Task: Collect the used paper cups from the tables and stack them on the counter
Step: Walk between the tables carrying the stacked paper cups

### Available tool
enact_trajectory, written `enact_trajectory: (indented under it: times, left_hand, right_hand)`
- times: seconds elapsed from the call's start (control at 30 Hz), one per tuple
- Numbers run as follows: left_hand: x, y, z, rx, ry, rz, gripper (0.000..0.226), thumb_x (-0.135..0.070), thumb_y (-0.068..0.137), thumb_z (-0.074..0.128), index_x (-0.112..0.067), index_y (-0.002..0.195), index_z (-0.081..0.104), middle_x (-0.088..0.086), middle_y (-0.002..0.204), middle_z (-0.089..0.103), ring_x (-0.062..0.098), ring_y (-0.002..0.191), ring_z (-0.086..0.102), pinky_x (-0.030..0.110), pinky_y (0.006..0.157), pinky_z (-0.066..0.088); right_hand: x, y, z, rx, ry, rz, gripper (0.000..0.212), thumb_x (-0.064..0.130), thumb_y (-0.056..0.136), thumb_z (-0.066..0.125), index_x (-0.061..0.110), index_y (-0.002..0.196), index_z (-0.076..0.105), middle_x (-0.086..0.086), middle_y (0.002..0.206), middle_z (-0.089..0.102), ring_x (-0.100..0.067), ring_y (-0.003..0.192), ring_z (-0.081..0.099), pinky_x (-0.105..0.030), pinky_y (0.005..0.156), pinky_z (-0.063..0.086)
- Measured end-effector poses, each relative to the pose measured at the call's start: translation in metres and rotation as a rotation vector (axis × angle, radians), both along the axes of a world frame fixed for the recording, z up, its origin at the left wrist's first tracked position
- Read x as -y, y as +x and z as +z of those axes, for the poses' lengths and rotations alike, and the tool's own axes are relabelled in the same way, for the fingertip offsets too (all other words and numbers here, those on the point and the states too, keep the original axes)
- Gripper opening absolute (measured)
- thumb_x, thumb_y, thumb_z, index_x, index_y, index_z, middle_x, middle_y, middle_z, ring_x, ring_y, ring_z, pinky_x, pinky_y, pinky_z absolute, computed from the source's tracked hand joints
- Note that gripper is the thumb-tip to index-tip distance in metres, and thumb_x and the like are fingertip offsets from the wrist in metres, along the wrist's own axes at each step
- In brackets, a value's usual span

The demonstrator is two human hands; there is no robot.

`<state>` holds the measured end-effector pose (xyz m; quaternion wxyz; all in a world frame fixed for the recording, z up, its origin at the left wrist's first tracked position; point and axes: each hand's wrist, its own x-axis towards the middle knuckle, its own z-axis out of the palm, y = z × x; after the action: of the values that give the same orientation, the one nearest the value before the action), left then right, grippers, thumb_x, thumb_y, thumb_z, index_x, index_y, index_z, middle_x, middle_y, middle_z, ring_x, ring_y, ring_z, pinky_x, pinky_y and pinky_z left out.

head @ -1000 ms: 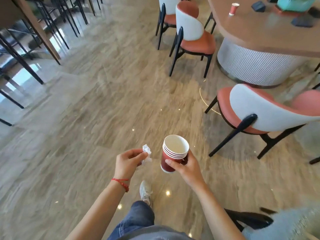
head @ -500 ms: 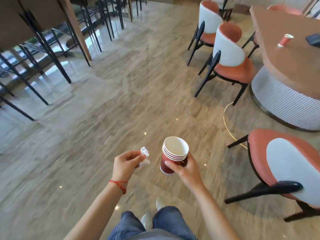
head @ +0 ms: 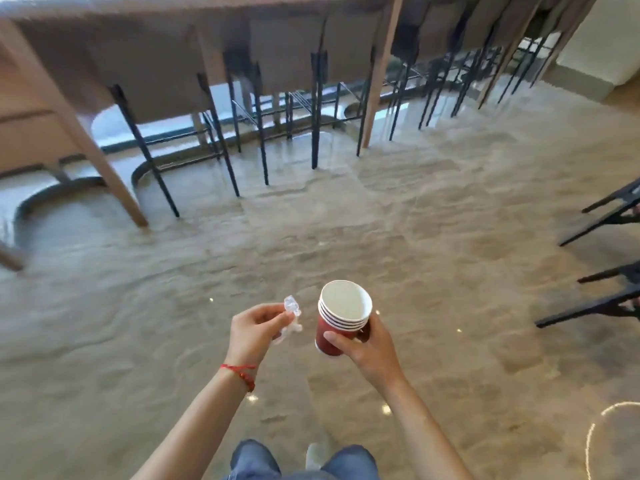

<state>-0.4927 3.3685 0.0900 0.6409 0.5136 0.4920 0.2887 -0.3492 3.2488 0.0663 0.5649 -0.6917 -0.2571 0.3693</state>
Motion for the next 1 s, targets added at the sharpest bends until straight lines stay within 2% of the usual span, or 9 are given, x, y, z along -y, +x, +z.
enact_trajectory:
  times: [0.2,0.3,0.47,0.63,0.77,0.87,1.0]
  left_hand:
    - [-0.008,-0.019,0.002,0.015,-0.014,0.234,0.008,-0.002,0.074,0.074,-0.010,0.074,0.073,-0.011,0.049,0.062,-0.002,0.043,0.047,0.010,0.046,0.039]
    - [-0.012,-0.029,0.001,0.010,-0.021,0.316,0.008,-0.003,0.074,0.074,-0.011,0.074,0.073,-0.010,0.050,0.063,-0.001,0.043,0.047,0.010,0.046,0.040]
    - [-0.029,-0.039,-0.002,0.014,-0.028,0.403,0.008,-0.003,0.073,0.075,-0.011,0.074,0.073,-0.008,0.053,0.064,0.000,0.043,0.047,0.011,0.046,0.041]
    - [-0.067,-0.051,-0.009,0.025,-0.021,0.469,0.009,0.000,0.073,0.074,-0.008,0.073,0.071,-0.009,0.048,0.062,-0.002,0.041,0.047,0.010,0.044,0.039]
    - [-0.112,-0.072,-0.017,0.034,-0.025,0.498,0.007,-0.001,0.073,0.074,-0.007,0.076,0.072,-0.009,0.049,0.062,-0.001,0.042,0.047,0.011,0.045,0.040]
    - [-0.156,-0.097,-0.020,0.046,-0.016,0.531,0.007,-0.001,0.074,0.073,-0.007,0.076,0.072,-0.009,0.049,0.062,-0.001,0.042,0.046,0.010,0.045,0.039]
    - [-0.221,-0.142,-0.015,0.048,-0.012,0.583,0.007,-0.003,0.074,0.073,-0.009,0.076,0.072,-0.010,0.050,0.063,-0.002,0.042,0.047,0.010,0.045,0.040]
  right_hand:
    - [-0.042,0.005,0.001,-0.014,0.019,0.243,0.053,0.009,0.062,0.086,0.028,0.105,0.061,0.009,0.095,0.073,-0.008,0.091,0.067,-0.021,0.077,0.053]
    - [-0.059,0.002,0.001,-0.031,0.008,0.323,0.056,0.018,0.057,0.086,0.030,0.104,0.060,0.011,0.094,0.072,-0.006,0.091,0.067,-0.022,0.077,0.053]
    - [-0.092,-0.004,-0.001,-0.057,-0.008,0.405,0.064,0.033,0.048,0.085,0.032,0.106,0.058,0.020,0.095,0.071,0.000,0.089,0.066,-0.014,0.071,0.050]
    - [-0.141,-0.015,-0.009,-0.035,-0.022,0.463,0.059,0.021,0.053,0.085,0.029,0.106,0.059,0.012,0.094,0.072,-0.002,0.089,0.067,-0.016,0.073,0.051]
    - [-0.195,-0.032,-0.017,-0.021,-0.020,0.506,0.055,0.003,0.064,0.084,0.027,0.106,0.058,0.011,0.094,0.071,0.000,0.086,0.066,-0.014,0.071,0.050]
    - [-0.246,-0.055,-0.019,-0.012,-0.021,0.538,0.054,0.002,0.064,0.083,0.023,0.108,0.058,0.010,0.095,0.070,0.004,0.082,0.066,-0.011,0.068,0.048]
    - [-0.318,-0.095,-0.014,0.006,-0.026,0.575,0.055,0.007,0.062,0.085,0.029,0.105,0.058,0.011,0.094,0.070,0.004,0.080,0.066,-0.012,0.067,0.048]
